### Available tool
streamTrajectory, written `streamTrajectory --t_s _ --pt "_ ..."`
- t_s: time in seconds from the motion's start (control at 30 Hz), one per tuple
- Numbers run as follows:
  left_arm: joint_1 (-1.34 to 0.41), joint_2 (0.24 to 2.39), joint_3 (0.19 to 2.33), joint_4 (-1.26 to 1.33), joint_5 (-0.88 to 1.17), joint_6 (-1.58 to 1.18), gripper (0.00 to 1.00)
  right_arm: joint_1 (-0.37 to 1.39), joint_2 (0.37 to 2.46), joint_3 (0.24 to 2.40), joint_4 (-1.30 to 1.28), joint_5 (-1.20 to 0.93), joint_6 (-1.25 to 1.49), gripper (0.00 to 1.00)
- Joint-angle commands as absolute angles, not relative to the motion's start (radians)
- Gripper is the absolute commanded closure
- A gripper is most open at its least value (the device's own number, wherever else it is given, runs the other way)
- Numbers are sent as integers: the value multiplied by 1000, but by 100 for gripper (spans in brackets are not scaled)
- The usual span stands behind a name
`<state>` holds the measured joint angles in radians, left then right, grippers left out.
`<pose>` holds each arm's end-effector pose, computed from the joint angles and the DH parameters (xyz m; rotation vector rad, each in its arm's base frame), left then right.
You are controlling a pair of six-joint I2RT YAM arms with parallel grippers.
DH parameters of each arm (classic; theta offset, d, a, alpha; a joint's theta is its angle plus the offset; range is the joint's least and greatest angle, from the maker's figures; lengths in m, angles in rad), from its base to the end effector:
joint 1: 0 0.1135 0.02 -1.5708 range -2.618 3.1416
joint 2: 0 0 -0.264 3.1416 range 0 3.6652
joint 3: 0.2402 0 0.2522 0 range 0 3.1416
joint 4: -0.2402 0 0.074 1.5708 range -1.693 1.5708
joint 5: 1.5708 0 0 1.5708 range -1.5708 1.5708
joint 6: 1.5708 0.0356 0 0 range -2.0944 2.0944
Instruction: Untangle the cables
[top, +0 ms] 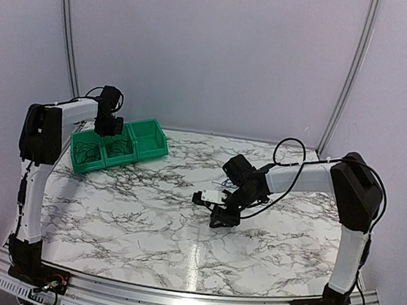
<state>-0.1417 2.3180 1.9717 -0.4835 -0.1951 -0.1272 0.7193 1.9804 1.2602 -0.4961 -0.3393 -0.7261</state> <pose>0.5194 -0.0671 0.2001 -0.0732 2.3816 0.1069 0.2827 0.2633 0.1383 -1.8822 2.0068 0.4694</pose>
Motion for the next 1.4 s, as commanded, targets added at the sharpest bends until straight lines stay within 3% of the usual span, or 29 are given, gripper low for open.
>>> streamTrajectory --t_s 0.0,0.27,0.5,0.7,1.03,1.23,1.37 --pt "-163 2379 1990 -517 -151 -106 100 715 2088 1208 -581 -241 -733 60" --pt "-164 2405 1980 -532 -166 -115 99 715 2094 1208 -583 -242 -739 60" --pt "-163 2278 1961 -559 -246 -136 70 715 2099 1211 -587 -245 -738 60" --pt "-161 2161 1888 -560 -263 -155 57 716 2105 1213 -589 -243 -740 60" --pt "-131 2067 1811 -565 -158 -227 55 715 2102 1216 -591 -244 -739 60" --pt "-144 2020 1771 -542 127 -218 55 715 2104 1216 -592 -244 -742 60" --pt "-211 2011 1739 -527 151 -171 57 716 2113 1221 -597 -247 -741 60"
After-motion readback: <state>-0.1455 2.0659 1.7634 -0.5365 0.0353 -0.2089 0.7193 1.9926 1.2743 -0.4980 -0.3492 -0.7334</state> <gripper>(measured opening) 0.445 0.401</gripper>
